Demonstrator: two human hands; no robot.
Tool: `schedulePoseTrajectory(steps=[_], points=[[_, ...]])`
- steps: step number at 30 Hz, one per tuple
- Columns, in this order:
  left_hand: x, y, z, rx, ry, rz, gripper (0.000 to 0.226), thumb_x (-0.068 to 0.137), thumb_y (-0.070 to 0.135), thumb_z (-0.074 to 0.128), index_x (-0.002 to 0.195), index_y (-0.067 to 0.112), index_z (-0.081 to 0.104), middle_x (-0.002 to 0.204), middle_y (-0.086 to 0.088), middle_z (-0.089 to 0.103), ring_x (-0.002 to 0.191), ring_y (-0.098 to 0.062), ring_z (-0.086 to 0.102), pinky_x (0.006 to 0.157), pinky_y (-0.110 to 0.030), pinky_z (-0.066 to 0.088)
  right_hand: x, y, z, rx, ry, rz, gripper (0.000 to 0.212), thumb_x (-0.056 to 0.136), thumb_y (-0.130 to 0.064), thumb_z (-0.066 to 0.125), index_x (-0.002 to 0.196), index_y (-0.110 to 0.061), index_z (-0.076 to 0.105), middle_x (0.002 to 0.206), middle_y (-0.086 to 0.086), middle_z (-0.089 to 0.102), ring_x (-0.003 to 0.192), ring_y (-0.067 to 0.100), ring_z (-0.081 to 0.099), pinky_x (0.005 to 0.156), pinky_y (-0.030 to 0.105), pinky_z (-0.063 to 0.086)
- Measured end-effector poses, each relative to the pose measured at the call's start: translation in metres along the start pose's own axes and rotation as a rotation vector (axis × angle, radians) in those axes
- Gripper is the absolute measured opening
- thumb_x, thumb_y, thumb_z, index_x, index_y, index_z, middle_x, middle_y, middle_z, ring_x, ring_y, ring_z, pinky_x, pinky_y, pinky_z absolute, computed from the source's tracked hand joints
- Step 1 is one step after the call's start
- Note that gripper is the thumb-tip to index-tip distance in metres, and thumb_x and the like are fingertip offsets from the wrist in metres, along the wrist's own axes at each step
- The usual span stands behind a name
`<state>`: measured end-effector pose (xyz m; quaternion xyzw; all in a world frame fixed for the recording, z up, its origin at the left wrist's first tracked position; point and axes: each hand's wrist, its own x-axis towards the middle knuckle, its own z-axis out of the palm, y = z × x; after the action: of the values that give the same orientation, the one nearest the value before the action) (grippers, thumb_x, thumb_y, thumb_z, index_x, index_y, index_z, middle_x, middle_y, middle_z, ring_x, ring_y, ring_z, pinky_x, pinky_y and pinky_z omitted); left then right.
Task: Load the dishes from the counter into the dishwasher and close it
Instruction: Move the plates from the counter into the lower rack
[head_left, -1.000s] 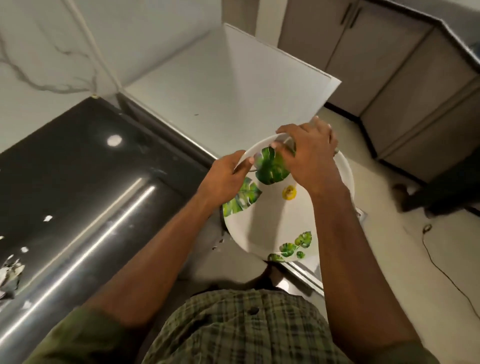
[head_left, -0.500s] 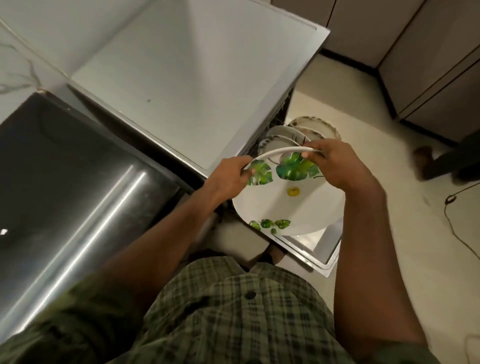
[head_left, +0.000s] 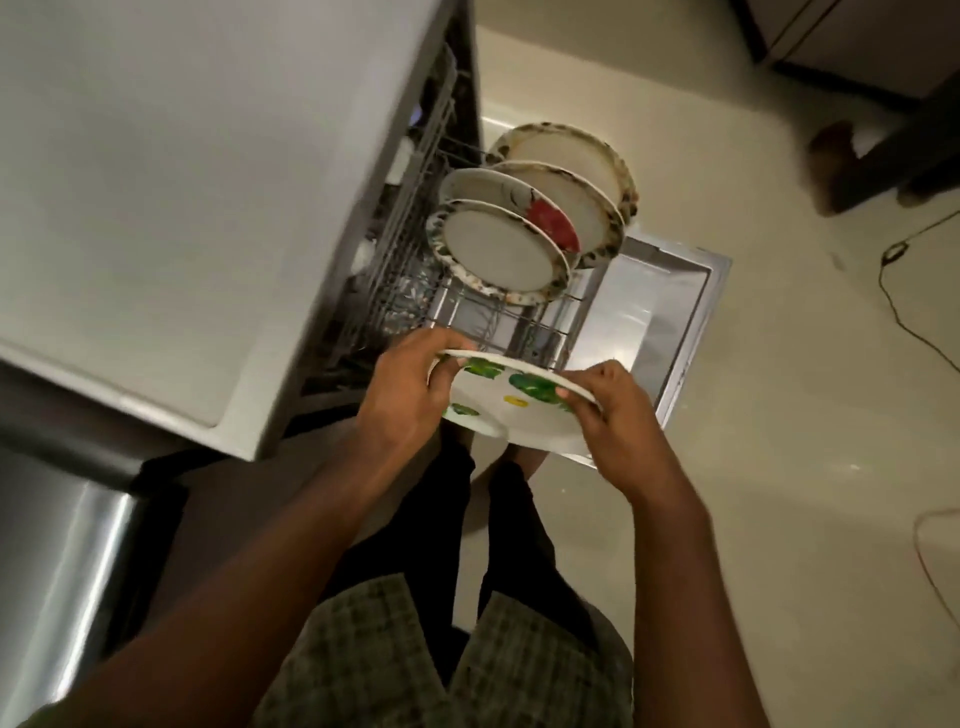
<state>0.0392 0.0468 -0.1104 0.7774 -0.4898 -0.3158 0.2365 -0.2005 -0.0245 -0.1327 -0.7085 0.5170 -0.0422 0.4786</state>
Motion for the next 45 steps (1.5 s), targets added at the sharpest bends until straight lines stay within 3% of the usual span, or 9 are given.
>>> schedulePoseTrajectory(steps=[2,4,6,12,19,29,33,38,45], points=[[0.014,-0.012,0.016,0.011,0.007,0.017,0.02,0.093,0.006,0.067,0.109,0.016,0.075,0.115,0.004,0.071,0.106,-0.003,0.054,0.094,-0.01,0.037,-0.004,0.015,0.01,0.066,0.07,0.022,0.029,0.106,-0.018,0.059,0.13,-0.028,0.074,0.105,-0.007,0.053,0.103,0.0,0.053,0.086,0.004,0.036],[0.03,-0.023,0.032,0.003,0.003,0.012,0.02,0.093,0.005,0.068,0.109,0.017,0.075,0.117,0.005,0.069,0.112,-0.011,0.059,0.099,-0.021,0.041,0.0,0.031,0.018,0.106,0.125,0.049,0.031,0.106,-0.016,0.059,0.13,-0.029,0.073,0.106,-0.012,0.052,0.107,-0.004,0.051,0.086,0.002,0.035],[0.042,-0.032,0.045,-0.001,-0.006,0.043,0.024,0.092,0.001,0.064,0.108,0.016,0.076,0.114,0.006,0.069,0.11,-0.015,0.062,0.1,-0.029,0.047,0.007,0.044,0.025,0.126,0.162,0.059,0.033,0.106,-0.013,0.058,0.131,-0.031,0.072,0.106,-0.012,0.053,0.107,-0.001,0.053,0.087,0.003,0.037],[0.078,-0.039,0.069,0.038,0.069,0.142,0.03,0.095,0.002,0.058,0.116,0.012,0.077,0.123,-0.002,0.069,0.121,-0.021,0.061,0.104,-0.018,0.044,0.051,0.068,0.036,0.141,0.26,-0.034,0.046,0.101,0.003,0.058,0.135,-0.026,0.07,0.117,-0.006,0.06,0.115,0.014,0.058,0.095,0.012,0.041],[0.142,-0.059,0.093,0.021,0.164,0.218,0.037,0.084,-0.018,0.057,0.11,-0.001,0.077,0.118,-0.013,0.073,0.122,-0.029,0.064,0.11,-0.048,0.048,0.123,0.102,0.05,0.17,0.348,-0.115,0.046,0.1,0.003,0.057,0.136,-0.023,0.069,0.122,-0.001,0.064,0.119,0.022,0.059,0.099,0.026,0.046],[0.184,-0.093,0.117,0.063,0.169,0.054,0.044,0.083,-0.015,0.053,0.111,0.005,0.08,0.124,-0.013,0.073,0.129,-0.029,0.062,0.115,-0.044,0.045,0.176,0.128,0.079,0.192,0.274,-0.078,0.049,0.1,0.007,0.056,0.138,-0.021,0.068,0.125,-0.003,0.064,0.118,0.006,0.057,0.097,0.013,0.044],[0.183,-0.101,0.122,0.062,0.168,0.056,0.041,0.086,-0.016,0.055,0.111,0.004,0.08,0.124,-0.012,0.072,0.126,-0.024,0.064,0.12,-0.04,0.041,0.18,0.13,0.088,0.198,0.222,-0.036,0.056,0.096,0.012,0.055,0.138,-0.021,0.067,0.128,-0.001,0.065,0.121,0.011,0.057,0.101,0.024,0.051],[0.179,-0.116,0.127,0.058,0.069,-0.069,0.044,0.089,-0.013,0.056,0.119,0.01,0.078,0.138,-0.014,0.066,0.141,-0.029,0.052,0.122,-0.031,0.035,0.179,0.129,0.1,0.189,0.147,0.036,0.054,0.095,0.012,0.055,0.142,-0.015,0.065,0.133,0.007,0.065,0.127,0.026,0.058,0.108,0.047,0.051],[0.165,-0.119,0.136,0.108,-0.034,-0.175,0.048,0.095,-0.011,0.055,0.131,0.015,0.072,0.153,-0.016,0.053,0.151,-0.028,0.039,0.125,-0.036,0.033,0.181,0.135,0.111,0.126,0.081,0.149,0.052,0.097,0.006,0.061,0.144,-0.016,0.062,0.144,0.006,0.061,0.135,0.026,0.053,0.115,0.048,0.046]])
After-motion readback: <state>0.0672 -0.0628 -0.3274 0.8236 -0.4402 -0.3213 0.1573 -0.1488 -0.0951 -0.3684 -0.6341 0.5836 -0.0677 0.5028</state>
